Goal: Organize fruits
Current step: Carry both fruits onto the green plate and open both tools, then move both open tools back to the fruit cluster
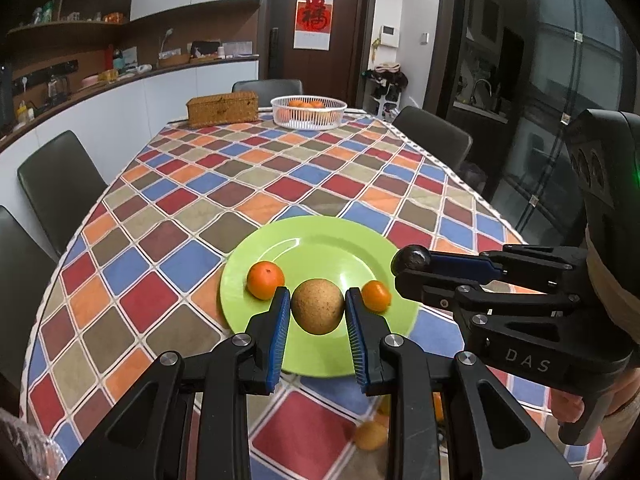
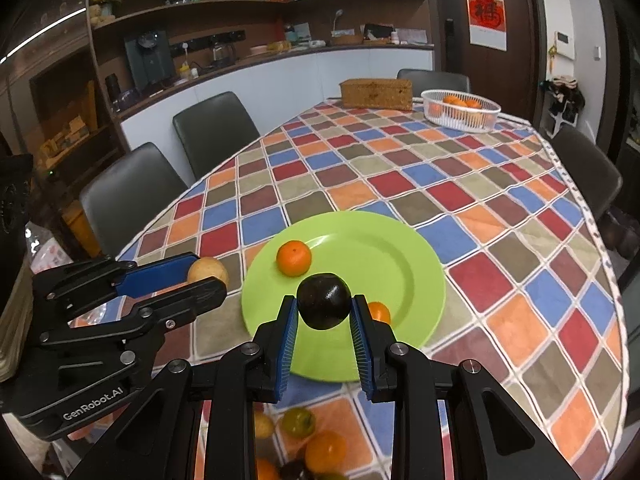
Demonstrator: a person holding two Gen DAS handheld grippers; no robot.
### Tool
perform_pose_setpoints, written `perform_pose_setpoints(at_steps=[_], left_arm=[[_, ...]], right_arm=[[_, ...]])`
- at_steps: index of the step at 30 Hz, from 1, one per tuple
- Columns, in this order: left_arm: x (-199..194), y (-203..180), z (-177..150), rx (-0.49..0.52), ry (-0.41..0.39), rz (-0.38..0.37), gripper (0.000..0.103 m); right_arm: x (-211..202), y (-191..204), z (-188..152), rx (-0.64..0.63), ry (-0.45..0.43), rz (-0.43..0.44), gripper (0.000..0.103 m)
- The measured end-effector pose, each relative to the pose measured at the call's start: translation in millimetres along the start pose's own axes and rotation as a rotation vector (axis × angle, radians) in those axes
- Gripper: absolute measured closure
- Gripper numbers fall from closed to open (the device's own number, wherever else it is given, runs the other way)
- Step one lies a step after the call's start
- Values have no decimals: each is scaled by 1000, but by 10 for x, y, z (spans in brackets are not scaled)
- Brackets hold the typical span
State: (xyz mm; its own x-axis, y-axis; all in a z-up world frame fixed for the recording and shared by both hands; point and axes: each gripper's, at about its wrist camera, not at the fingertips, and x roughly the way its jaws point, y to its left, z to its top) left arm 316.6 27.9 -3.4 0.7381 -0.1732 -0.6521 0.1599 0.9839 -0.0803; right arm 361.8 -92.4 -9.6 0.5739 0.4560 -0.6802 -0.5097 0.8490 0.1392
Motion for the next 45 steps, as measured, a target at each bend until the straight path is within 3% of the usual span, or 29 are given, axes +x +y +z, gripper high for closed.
perform_pose_setpoints(at_steps=[12, 22, 45], left_arm=[[469, 194, 69, -52, 67, -28, 75], [451, 225, 77, -65, 70, 11, 73], [-584, -238, -250, -18, -28, 65, 68]], right_arm=[[495, -192, 112, 37, 58, 6, 75], [596, -241, 156, 37, 75, -15, 72], [-458, 80, -231, -13, -56, 3, 69]])
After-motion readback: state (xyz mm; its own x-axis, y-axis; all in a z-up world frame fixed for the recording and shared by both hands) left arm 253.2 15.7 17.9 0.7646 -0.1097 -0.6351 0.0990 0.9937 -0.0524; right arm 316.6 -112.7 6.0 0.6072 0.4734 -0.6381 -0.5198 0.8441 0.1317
